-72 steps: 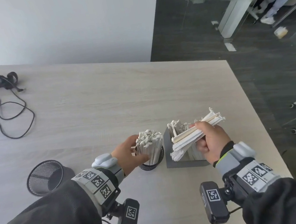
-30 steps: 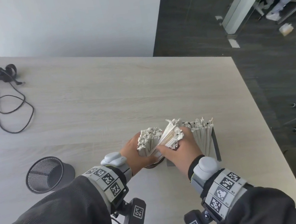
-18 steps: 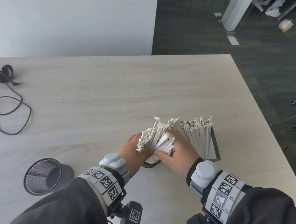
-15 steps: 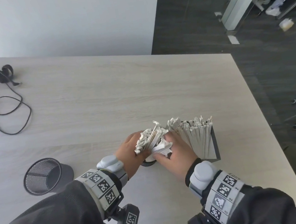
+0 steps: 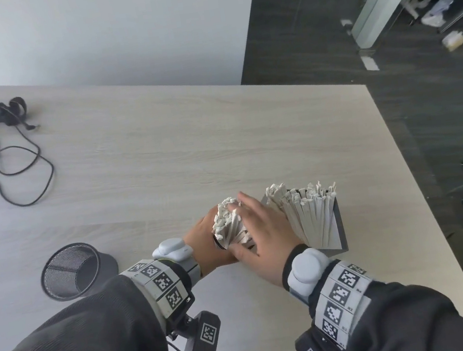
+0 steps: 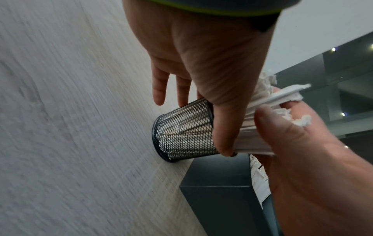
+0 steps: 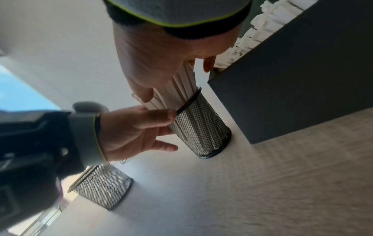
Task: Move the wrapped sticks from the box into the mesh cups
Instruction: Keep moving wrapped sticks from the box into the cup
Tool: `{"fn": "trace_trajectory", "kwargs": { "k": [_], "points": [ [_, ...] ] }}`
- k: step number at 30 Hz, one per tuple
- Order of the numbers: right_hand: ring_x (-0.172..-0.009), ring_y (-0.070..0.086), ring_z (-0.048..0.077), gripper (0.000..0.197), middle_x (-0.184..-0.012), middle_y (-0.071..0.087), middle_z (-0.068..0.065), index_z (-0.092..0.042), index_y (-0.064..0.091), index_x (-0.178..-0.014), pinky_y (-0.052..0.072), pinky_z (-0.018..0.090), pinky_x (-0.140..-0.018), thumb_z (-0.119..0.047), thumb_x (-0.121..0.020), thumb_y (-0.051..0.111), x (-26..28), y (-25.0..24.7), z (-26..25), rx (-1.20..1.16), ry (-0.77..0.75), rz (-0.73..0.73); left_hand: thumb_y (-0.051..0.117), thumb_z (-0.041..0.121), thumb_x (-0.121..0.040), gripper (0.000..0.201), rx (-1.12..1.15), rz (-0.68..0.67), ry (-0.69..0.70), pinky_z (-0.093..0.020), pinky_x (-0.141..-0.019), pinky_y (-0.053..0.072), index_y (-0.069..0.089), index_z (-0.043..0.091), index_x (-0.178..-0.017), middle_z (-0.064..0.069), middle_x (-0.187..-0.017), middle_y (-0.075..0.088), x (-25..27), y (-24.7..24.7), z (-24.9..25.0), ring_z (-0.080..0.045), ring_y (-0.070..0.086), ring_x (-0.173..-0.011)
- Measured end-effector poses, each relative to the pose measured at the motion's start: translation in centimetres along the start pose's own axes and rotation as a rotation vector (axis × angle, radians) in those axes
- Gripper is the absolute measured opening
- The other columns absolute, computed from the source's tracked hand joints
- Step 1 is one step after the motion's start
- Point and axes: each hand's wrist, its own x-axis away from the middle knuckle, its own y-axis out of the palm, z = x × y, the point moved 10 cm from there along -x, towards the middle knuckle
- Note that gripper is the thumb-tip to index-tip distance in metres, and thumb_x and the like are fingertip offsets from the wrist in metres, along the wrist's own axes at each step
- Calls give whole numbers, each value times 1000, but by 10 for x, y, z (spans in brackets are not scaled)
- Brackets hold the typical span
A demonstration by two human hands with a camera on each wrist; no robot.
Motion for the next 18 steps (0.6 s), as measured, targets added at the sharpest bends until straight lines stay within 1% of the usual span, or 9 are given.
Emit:
{"fn": "trace_trajectory", "kwargs": {
  "k": [2,3,5,8,10,12,13,16,18],
  "points": [
    [-151,16,17,73,-167,7,-7,-32,19,-154,25,47,-119,-58,-91,45,2,-1,-1,-22,-10,10,82,34,-68,96,40,9,9,-39,-105,43,31,28,-148,7,-143,46,2,-3,1,-13,46,-129],
    [-153,11,15,74,-168,4,-7,-32,17,-155,21,45,-121,-56,-91,47,2,-4,-2,-46,-14,34,82,36,-67,95,66,8,9,-37,-103,44,32,30,-147,8,-140,48,4,-4,2,-12,48,-126],
    [-154,5,17,74,-168,2,-3,-30,15,-156,14,42,-122,-52,-93,47,2,-7,-5,-54,-51,57,77,48,-62,95,88,0,13,-34,-100,46,33,35,-145,12,-136,50,5,-5,2,-8,50,-123],
    [-154,1,20,67,-168,3,-3,-34,18,-156,12,47,-121,-52,-94,38,0,3,-18,64,-127,-38,65,56,-63,82,-55,-43,43,-29,-99,45,40,33,-138,13,-129,48,-2,2,2,-9,50,-120],
    [-154,-7,17,70,-167,-7,-8,-35,8,-157,7,48,-123,-51,-96,37,1,8,-17,92,-116,-66,62,61,-65,78,-129,-67,40,-28,-98,45,41,37,-136,13,-127,46,-5,7,-2,-6,49,-116],
    [-152,-17,12,77,-163,-20,-12,-32,-7,-157,-3,44,-123,-48,-97,39,2,6,-12,73,-81,-57,67,66,-63,77,-107,-53,7,-31,-93,51,41,44,-132,21,-122,49,-5,7,-12,-1,52,-110],
    [-151,-20,11,81,-162,-23,-13,-30,-12,-156,-6,45,-123,-47,-97,40,3,6,-11,79,-74,-67,70,65,-62,80,-70,-38,-3,-32,-91,52,40,45,-133,24,-120,49,-3,6,-14,0,53,-109],
    [-151,-18,11,90,-161,-20,-13,-29,-20,-154,-4,49,-122,-48,-94,45,7,9,-10,119,-78,-103,76,58,-60,94,2,-3,-6,-27,-93,47,33,42,-142,23,-127,48,-2,2,-17,0,51,-114],
    [-153,-14,14,92,-163,-17,-12,-31,-18,-155,-2,50,-123,-47,-91,46,10,4,-8,70,-69,-49,76,60,-62,91,-16,-11,19,-25,-93,46,34,45,-141,25,-127,45,-2,2,-11,0,50,-116]
  ]
}}
